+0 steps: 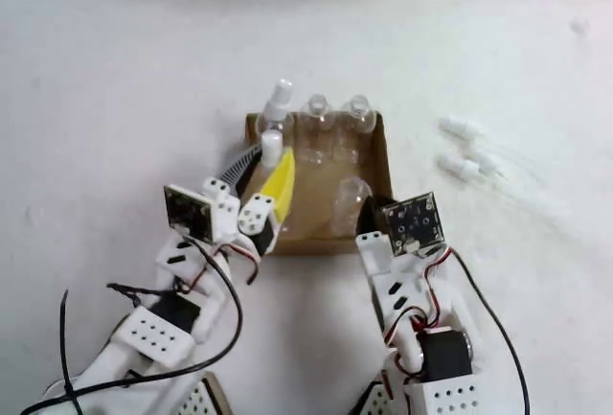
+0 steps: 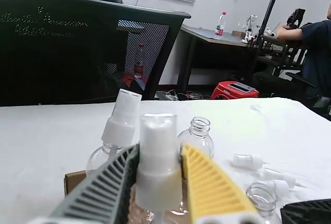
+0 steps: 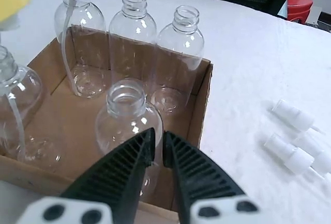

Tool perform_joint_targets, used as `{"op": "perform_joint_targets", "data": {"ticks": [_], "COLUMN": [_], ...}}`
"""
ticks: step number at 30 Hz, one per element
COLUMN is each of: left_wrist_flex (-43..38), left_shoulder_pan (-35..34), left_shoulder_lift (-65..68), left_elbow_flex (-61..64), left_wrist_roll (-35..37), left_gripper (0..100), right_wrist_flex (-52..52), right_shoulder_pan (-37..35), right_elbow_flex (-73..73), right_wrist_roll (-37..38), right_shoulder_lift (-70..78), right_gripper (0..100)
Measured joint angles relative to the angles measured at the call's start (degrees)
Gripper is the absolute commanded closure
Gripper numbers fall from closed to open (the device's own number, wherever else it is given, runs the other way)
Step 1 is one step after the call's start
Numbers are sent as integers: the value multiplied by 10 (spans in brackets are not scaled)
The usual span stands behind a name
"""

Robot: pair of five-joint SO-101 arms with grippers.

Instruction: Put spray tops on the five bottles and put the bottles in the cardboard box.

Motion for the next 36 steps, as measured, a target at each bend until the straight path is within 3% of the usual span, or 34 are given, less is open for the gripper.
{"op": "perform_joint_targets", "data": {"ticks": [9,24,36], "left_wrist_flex": [25,57,57], "left_shoulder_pan": [0,0,-15], "left_shoulder_lift": [0,0,0], "left_elbow_flex": [0,0,-4], "left_wrist_roll": [0,2,53], "left_gripper": [823,871,871], "right_wrist_flex": [0,0,0], "right_shoulder_pan": [13,16,16], "right_elbow_flex": [0,0,0], "right_wrist_roll": [0,0,0], "right_shoulder_lift": [0,0,0], "right_gripper": [982,982,982]}}
